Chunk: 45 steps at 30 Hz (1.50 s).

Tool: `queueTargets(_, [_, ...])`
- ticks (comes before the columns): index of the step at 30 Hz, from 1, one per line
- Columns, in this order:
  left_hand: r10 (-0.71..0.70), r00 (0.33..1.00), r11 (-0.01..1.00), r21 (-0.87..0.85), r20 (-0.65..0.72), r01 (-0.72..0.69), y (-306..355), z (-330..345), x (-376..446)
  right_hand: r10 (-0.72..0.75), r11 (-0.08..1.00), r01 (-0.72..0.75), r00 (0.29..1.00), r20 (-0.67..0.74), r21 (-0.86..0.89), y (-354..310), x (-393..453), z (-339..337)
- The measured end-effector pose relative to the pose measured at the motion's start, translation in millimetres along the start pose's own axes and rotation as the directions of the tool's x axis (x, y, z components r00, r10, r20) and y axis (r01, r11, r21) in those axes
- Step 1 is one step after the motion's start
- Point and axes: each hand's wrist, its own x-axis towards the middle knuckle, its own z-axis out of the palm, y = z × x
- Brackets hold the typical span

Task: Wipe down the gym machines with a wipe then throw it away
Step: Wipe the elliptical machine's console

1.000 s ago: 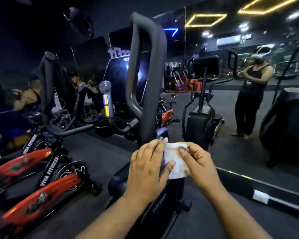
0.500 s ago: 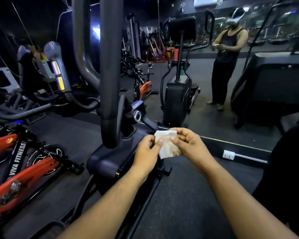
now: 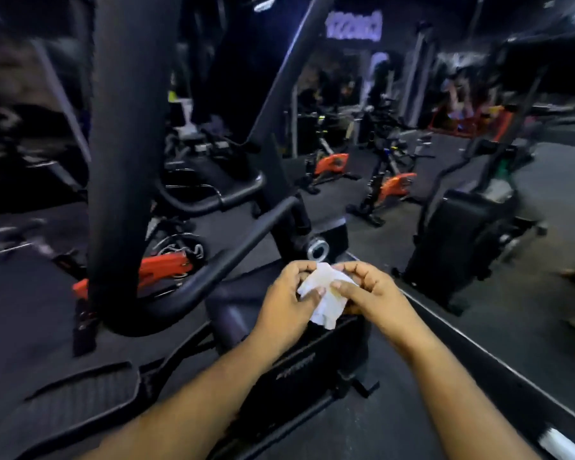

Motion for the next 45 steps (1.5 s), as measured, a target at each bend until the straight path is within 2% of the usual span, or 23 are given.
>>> queueTargets(5, [0.029,0.981,0.993,0.116,-0.189,-0.007,27.7,-5.8,15.1,-0.097,0.987,0.129,0.956,0.278,-0.098,-22.8,54.4,-9.0])
queueTargets(7, [0.046,0.972,0.983,0.181,-0.232,-0.003,35.6,-16.7,16.9,-0.148,0.972,0.198,0.933,0.327,-0.126,-34.6,70.1,0.1])
queueTargets(10, [0.095,0.943,0.953,0.301,-0.318,0.005,43.1,-35.4,15.4,-0.217,0.966,0.254,0.891,0.400,-0.041,-44.1,85.6,20.1])
queueTargets(15, [0.239,0.894,0.865,0.502,-0.380,-0.018,63.7,-52.2,0.8,-0.226,0.974,0.185,0.838,0.497,0.132,-53.2,108.1,40.2])
queueTargets(17, [0.327,0.881,0.760,0.649,-0.342,-0.030,72.2,-53.5,-7.7,-0.246,0.969,0.192,0.817,0.521,0.157,-63.5,113.0,41.4])
queueTargets(20, [0.459,0.839,0.485,0.874,-0.293,0.039,96.5,-56.9,-18.2,-0.314,0.949,0.230,0.747,0.586,0.215,-83.5,131.4,48.0])
queueTargets(22, [0.553,0.783,0.331,0.938,-0.284,0.107,117.0,-55.6,-20.7,-0.393,0.919,0.268,0.680,0.620,0.288,-100.4,145.4,54.3])
queueTargets(25, [0.724,0.651,0.094,0.967,-0.229,0.236,156.0,-50.4,-17.2,-0.529,0.848,0.326,0.551,0.645,0.417,-133.5,162.2,65.2])
queueTargets(27, [0.785,0.599,-0.077,0.935,-0.156,0.345,181.1,-48.3,-15.6,-0.618,0.786,0.371,0.490,0.614,0.495,-155.6,168.5,73.1])
queueTargets(28, [0.795,0.593,-0.169,0.893,-0.126,0.416,196.0,-47.1,-12.5,-0.678,0.735,0.412,0.453,0.579,0.538,-171.5,174.6,75.3])
queueTargets(30, [0.802,0.589,-0.291,0.793,-0.102,0.535,221.7,-47.6,-5.0,-0.779,0.627,0.489,0.408,0.477,0.606,-201.5,184.1,77.0])
queueTargets(32, [0.800,0.586,-0.350,0.693,-0.129,0.630,244.3,-57.2,2.0,-0.856,0.514,0.565,0.379,0.351,0.646,-232.2,189.3,79.5])
queueTargets(35, [0.760,0.604,-0.409,0.544,-0.242,0.733,281.9,-72.2,22.4,-0.932,0.301,0.690,0.358,0.051,0.658,-286.8,202.3,72.1])
queueTargets(38, [0.689,0.631,-0.464,0.453,-0.357,0.762,301.1,-90.8,36.3,-0.895,0.151,0.753,0.379,-0.235,0.640,-341.0,219.6,68.7])
queueTargets(39, [0.682,0.626,-0.460,0.444,-0.378,0.769,297.6,-96.2,36.1,-0.882,0.136,0.773,0.379,-0.279,0.619,-351.9,224.6,73.5])
queueTargets(41, [0.681,0.630,-0.476,0.427,-0.373,0.769,296.0,-100.3,38.2,-0.894,0.132,0.808,0.347,-0.282,0.575,-375.3,233.1,89.2])
queueTargets(43, [0.688,0.631,-0.471,0.440,-0.359,0.764,293.6,-100.7,34.4,-0.943,0.158,0.850,0.281,-0.179,0.502,-382.0,231.3,112.4])
queueTargets(45, [0.672,0.631,-0.445,0.469,-0.388,0.763,292.9,-99.6,24.0,-0.977,0.134,0.891,0.192,-0.092,0.434,-369.0,217.1,136.3])
